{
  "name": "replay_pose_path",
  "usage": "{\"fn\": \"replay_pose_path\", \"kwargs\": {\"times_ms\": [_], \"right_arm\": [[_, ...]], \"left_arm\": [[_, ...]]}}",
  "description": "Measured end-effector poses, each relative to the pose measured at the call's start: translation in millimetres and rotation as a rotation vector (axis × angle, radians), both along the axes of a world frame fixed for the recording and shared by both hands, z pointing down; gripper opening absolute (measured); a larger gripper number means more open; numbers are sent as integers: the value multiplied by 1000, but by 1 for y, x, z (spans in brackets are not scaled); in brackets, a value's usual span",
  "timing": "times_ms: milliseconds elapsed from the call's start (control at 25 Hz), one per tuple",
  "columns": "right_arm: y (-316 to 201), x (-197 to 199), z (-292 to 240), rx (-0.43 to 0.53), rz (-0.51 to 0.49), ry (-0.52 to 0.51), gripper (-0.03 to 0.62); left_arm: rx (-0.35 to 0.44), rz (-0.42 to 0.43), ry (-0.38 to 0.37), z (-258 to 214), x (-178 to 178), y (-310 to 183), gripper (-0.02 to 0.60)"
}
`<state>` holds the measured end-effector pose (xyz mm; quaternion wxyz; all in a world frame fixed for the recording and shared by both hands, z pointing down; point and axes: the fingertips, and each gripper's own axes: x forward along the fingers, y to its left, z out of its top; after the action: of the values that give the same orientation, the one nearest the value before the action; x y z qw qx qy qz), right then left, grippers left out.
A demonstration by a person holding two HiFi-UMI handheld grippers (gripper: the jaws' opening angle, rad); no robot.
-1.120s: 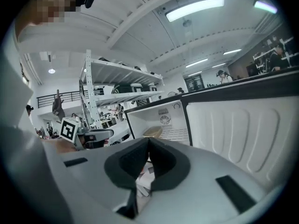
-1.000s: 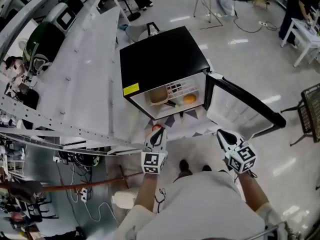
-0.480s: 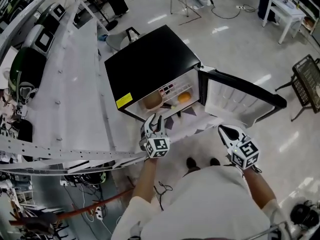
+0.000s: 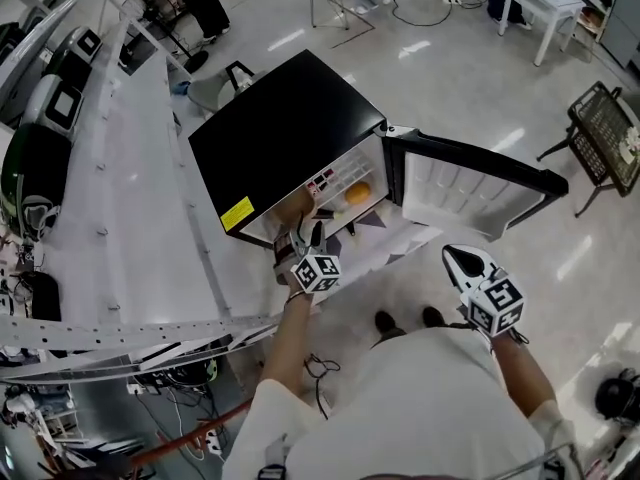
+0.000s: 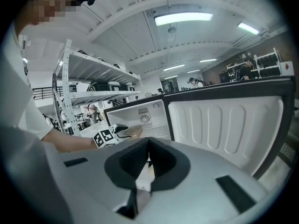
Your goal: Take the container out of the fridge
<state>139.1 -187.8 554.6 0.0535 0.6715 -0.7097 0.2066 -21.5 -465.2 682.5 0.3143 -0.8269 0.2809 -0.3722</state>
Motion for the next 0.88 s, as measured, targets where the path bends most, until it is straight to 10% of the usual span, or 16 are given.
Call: {"fn": "replay_pose_path", "kwargs": {"times_ms": [320, 880], "right_arm": [[7, 3, 9, -29, 46, 0, 6], [16, -1, 17, -58, 61, -1, 6]], "left_arm": [[6, 3, -190, 51, -1, -26, 344], [12, -97, -301, 75, -6, -64, 307]]}}
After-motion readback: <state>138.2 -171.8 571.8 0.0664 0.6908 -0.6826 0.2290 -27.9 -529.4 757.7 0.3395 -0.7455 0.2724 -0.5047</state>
